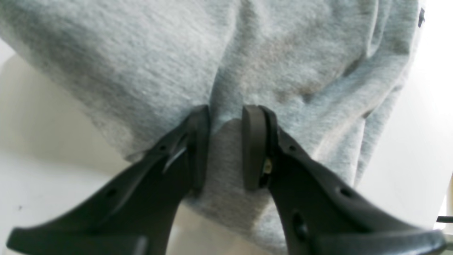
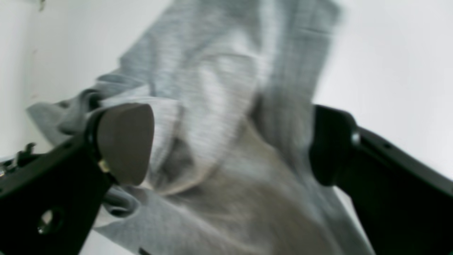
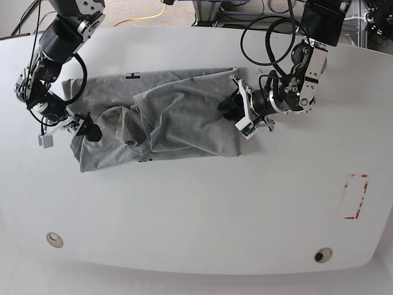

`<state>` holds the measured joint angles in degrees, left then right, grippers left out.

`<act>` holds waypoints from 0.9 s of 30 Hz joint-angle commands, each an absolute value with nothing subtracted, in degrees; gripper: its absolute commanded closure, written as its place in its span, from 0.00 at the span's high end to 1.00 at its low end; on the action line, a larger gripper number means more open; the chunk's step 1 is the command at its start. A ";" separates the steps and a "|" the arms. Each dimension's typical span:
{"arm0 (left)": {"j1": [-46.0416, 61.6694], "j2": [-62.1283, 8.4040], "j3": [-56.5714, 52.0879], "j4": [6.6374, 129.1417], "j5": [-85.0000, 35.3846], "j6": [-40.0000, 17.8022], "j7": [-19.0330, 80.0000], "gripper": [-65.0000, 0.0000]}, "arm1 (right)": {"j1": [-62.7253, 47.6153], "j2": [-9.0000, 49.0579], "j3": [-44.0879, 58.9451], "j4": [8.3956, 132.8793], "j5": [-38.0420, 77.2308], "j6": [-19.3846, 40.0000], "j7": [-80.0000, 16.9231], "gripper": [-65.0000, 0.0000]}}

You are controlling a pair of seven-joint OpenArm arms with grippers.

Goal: Layout the t-shirt on the table in an organized manner, then fold the t-shirt properly
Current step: 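Release the right gripper and move it to the opposite bundle end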

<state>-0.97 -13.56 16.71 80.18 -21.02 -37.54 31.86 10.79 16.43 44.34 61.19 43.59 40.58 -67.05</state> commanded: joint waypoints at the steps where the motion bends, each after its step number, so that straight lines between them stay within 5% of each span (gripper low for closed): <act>1: -1.27 -14.20 16.57 81.54 -19.56 -36.97 33.63 0.22 | 11.03 16.13 44.09 61.41 41.36 40.00 -69.23 1.00; 9: -1.36 -14.29 16.57 82.59 -19.47 -36.97 34.95 0.22 | 11.38 15.43 44.00 61.41 41.27 40.00 -69.23 0.95; 19: -1.63 -14.29 16.57 82.59 -19.47 -36.97 36.00 0.22 | 11.03 15.43 43.82 61.41 41.01 40.00 -69.14 0.16; 27: -2.07 -14.02 16.57 82.59 -19.47 -36.97 36.00 0.22 | 11.12 15.43 43.82 61.67 38.46 40.00 -69.14 0.10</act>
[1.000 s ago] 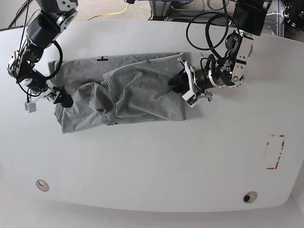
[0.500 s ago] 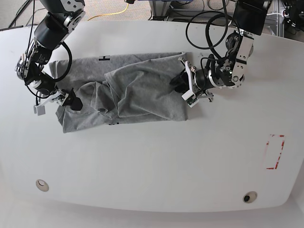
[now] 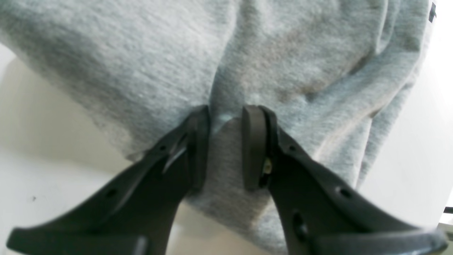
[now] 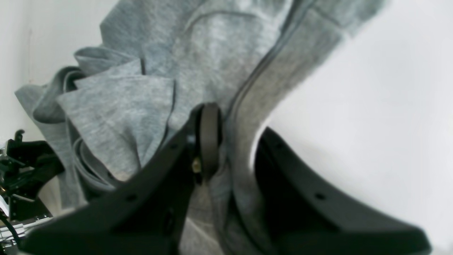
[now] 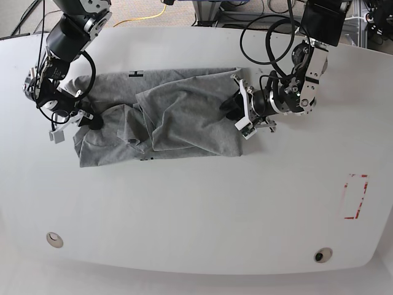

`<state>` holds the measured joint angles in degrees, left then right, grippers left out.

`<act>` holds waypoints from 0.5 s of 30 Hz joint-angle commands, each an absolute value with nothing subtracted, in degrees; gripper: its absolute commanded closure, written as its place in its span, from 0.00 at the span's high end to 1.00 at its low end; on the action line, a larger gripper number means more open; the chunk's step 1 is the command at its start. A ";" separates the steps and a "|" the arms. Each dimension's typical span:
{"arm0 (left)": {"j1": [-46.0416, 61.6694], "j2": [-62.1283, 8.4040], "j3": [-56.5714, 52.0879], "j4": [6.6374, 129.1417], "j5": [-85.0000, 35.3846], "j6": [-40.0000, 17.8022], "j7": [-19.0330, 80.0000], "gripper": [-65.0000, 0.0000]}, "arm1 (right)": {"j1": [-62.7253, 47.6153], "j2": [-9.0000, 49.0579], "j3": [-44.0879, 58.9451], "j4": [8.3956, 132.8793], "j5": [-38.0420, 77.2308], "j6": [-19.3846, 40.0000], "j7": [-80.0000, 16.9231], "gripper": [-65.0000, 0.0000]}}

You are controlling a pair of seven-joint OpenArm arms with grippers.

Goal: Layout the t-shirt on the table in an organized manner, then fold the t-shirt properly
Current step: 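Release the right gripper and move it to the opposite bundle end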

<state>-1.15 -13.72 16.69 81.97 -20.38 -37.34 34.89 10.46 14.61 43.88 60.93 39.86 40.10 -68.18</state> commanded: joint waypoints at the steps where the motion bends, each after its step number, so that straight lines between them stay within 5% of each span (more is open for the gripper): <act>1: -2.15 -14.02 16.57 82.59 -19.47 -36.97 36.00 0.22 | 11.12 15.43 43.82 62.29 38.37 40.00 -69.14 0.07; 5: -2.33 -14.02 16.57 82.42 -19.47 -36.97 36.00 0.22 | 10.33 15.43 43.91 68.53 37.32 40.00 -69.23 0.00; 15: -2.51 -13.93 16.75 82.42 -19.47 -36.97 36.00 0.22 | 6.99 12.09 43.91 87.34 37.41 40.00 -73.27 0.00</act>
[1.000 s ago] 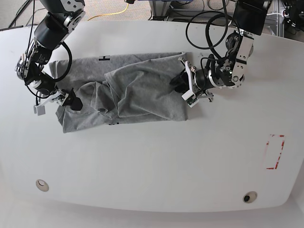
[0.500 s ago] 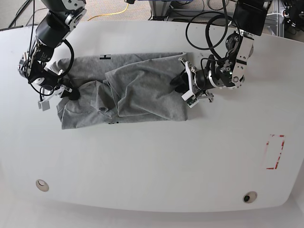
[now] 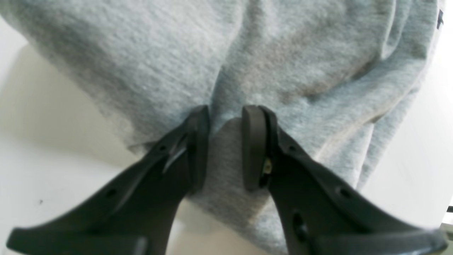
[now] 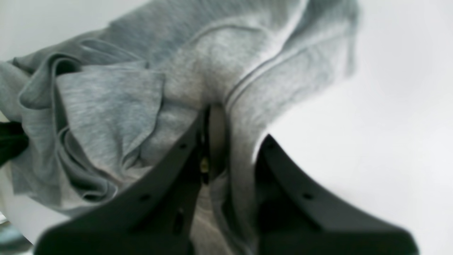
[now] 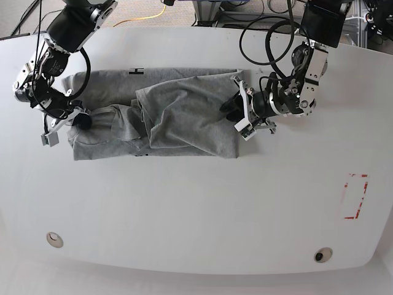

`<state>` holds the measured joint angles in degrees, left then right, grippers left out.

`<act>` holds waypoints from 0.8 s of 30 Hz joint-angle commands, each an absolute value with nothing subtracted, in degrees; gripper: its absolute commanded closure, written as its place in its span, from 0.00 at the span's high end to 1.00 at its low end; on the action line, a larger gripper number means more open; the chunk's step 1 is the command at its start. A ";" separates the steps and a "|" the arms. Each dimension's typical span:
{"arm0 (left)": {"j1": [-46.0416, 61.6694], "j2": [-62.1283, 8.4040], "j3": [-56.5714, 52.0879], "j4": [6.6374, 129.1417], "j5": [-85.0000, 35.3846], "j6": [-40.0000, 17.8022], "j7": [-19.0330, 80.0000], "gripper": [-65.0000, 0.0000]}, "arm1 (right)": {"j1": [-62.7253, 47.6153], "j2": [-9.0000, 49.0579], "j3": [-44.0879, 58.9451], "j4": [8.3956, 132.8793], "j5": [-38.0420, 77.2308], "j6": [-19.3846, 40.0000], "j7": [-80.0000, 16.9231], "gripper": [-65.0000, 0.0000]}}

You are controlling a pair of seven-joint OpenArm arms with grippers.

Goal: Layout the t-shirt on the table in an organized manner, then fold the t-shirt properly
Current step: 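Release the right gripper and move it to the opposite bundle end, then grasp the bundle end with the right gripper and lift it toward the left gripper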

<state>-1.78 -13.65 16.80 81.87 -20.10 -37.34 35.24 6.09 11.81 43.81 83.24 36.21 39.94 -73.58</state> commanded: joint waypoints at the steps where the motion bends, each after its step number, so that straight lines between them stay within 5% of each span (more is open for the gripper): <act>1: -2.51 -13.85 16.75 82.42 -19.47 -36.97 36.00 0.22 | 6.99 11.56 43.91 88.66 37.32 40.00 -74.15 0.00; 8: -2.51 -12.26 16.75 82.42 -19.38 -36.97 36.00 0.22 | 6.90 7.87 42.77 98.59 37.23 40.00 -78.81 0.00; 24: -2.42 -12.26 16.84 82.51 -19.38 -36.88 36.00 0.22 | 5.67 -0.75 22.64 109.23 36.88 40.00 -76.97 0.00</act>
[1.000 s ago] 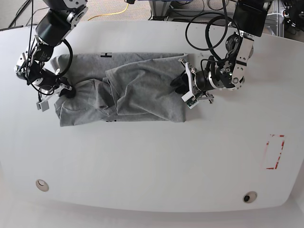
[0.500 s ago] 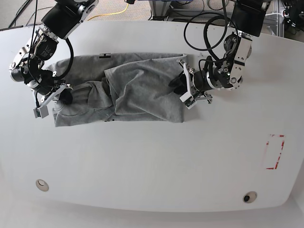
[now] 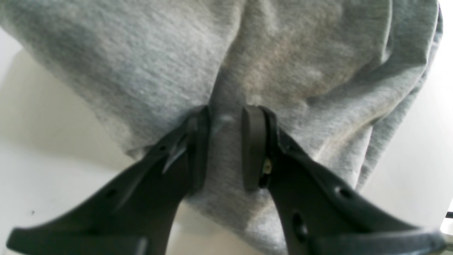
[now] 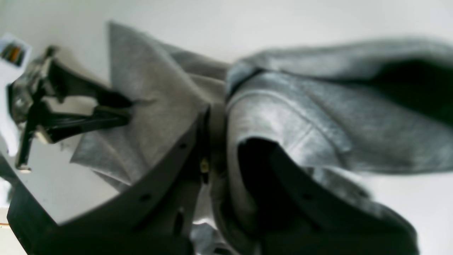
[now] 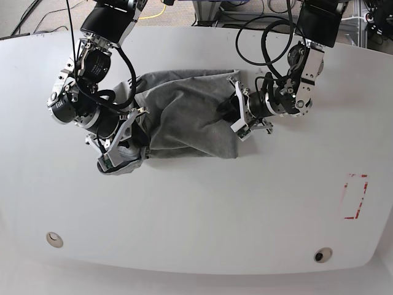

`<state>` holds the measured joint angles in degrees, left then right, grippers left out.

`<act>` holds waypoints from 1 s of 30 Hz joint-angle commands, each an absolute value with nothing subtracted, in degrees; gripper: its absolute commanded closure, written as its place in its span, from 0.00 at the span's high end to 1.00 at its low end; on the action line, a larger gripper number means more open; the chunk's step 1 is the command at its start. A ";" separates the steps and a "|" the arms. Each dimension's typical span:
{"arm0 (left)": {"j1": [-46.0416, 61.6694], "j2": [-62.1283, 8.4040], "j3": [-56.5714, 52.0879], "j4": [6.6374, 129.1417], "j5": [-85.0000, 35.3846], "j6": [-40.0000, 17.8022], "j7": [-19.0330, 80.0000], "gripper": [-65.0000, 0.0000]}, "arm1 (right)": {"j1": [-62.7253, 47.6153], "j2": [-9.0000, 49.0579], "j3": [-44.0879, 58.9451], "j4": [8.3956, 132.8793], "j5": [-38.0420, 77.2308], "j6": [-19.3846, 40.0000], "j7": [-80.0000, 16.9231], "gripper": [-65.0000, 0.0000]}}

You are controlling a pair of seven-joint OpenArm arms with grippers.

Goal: Layout the t-shirt on the table in an organized manner, then fold the t-shirt properly
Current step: 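Grasp the bundle end with the right gripper and lift it toward the left gripper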

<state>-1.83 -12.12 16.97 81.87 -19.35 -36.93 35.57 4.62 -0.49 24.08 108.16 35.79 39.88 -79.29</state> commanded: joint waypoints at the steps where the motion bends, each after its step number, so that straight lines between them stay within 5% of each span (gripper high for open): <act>1: -2.42 -12.26 16.84 82.51 -19.38 -36.88 36.00 0.22 | 5.67 -1.01 21.76 109.23 36.88 40.00 -76.70 0.00; 30: -2.42 -11.03 16.84 82.51 -19.47 -36.79 35.82 0.22 | -1.10 -3.56 1.10 109.14 36.79 27.65 -62.90 0.00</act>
